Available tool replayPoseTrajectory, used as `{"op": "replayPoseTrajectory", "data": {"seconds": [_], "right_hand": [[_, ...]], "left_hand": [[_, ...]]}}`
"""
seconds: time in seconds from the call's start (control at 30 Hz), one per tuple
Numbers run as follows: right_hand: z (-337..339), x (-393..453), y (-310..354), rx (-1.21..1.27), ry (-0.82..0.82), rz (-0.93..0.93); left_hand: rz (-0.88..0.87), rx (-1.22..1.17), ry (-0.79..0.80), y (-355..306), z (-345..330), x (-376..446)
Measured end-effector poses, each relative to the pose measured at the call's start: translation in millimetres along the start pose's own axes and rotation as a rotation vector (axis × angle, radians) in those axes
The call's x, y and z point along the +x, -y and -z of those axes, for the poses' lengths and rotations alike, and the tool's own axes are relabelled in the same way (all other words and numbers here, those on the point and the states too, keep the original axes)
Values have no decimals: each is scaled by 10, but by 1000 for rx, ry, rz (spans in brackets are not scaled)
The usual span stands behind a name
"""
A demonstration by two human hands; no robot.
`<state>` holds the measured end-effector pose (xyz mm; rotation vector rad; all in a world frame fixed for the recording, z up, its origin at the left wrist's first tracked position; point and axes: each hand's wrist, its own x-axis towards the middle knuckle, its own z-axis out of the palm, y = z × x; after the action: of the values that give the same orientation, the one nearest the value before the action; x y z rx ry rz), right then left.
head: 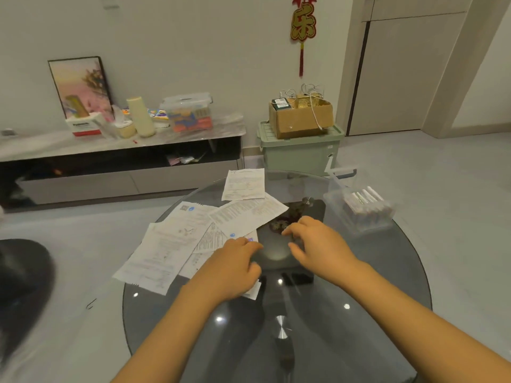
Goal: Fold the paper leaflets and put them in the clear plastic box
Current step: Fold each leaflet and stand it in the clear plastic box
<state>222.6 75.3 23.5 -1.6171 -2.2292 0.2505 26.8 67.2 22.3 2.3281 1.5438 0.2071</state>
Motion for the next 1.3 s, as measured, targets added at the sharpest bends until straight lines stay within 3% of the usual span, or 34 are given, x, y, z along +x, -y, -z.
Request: {"op": "replayPoseTrajectory", "data": {"seconds": [0.33, 0.57, 0.7, 1.17, 1.3], "right_hand": [[-284, 27, 38, -37, 247, 94], [-401, 76, 126, 50, 320, 152], [-404, 94, 156, 141, 349, 153], [-77, 170, -56, 459, 149, -96], [110, 183, -213, 502, 54, -168]], "left_hand": [[62, -3, 164, 274, -133, -110], [48, -1, 122, 247, -169, -17], [84, -117, 101, 211, -170, 31], [119, -490, -131, -49, 10, 329], [161, -698, -191, -166, 64, 565]]}}
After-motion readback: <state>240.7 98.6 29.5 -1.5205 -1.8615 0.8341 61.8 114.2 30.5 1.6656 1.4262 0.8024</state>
